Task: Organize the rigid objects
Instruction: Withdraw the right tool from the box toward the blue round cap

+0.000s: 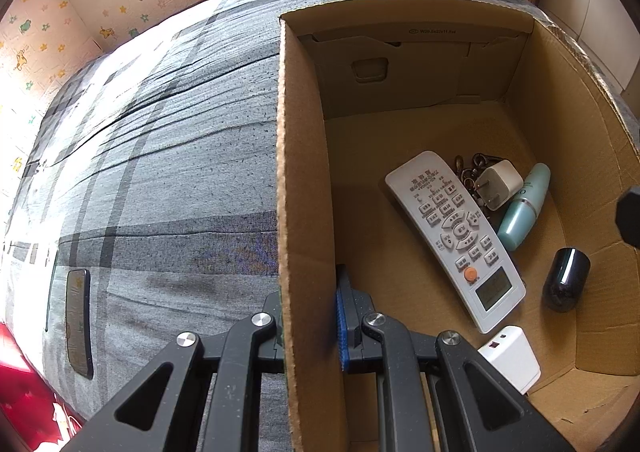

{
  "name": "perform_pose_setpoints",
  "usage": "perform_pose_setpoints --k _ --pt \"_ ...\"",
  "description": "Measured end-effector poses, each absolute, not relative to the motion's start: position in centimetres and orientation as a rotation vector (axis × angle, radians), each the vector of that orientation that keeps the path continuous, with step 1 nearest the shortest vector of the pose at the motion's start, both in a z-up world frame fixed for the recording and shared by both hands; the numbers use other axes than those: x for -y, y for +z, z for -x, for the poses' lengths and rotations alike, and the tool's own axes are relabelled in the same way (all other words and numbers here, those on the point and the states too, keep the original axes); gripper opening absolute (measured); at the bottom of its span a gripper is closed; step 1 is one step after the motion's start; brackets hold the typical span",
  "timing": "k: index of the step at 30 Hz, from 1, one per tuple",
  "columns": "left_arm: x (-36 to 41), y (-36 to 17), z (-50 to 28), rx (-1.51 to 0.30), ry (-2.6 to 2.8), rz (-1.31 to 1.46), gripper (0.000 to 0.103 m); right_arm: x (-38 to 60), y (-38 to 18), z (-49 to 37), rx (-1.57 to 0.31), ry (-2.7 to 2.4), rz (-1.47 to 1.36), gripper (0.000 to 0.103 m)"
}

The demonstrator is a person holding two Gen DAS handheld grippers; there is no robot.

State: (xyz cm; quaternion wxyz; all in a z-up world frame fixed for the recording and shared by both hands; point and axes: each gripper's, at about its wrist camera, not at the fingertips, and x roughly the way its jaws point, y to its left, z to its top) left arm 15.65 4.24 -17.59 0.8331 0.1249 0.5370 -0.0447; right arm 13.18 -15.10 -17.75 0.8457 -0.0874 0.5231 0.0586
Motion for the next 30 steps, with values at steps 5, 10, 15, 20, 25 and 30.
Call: perform_pose_setpoints --k 5,10,15,20,25,30 --pt "-4.2 -17.6 -15.7 -1.138 -0.094 -0.266 0.015 17.0 -17.0 -12.9 -1.088 0.098 0.168 0.103" --pt "-4.2 -17.6 -15.7 -1.139 -0.093 -0.266 0.015 19.4 -16.3 -12.5 -1.069 0.07 0.143 0.103" --pt "-4.2 -17.5 -15.8 -1.14 -0.093 -0.267 0.015 21.5 -16.2 -12.0 -1.062 0.039 0.137 0.103" --pt "-4.3 -17.5 -15.8 -1.141 -0.092 -0.267 0.015 23.7 -16.5 -11.3 -1.066 0.01 0.123 0.103" --pt "-4.3 -17.5 -15.9 -1.141 -0.091 -0.268 0.015 25.6 -17.3 -10.4 -1.069 -0.022 0.117 0.103" --pt "-4.3 -17.4 -15.8 -1.14 -0.091 -0.267 0.015 27.3 -18.8 -9.7 -1.076 -0.06 0.073 0.103"
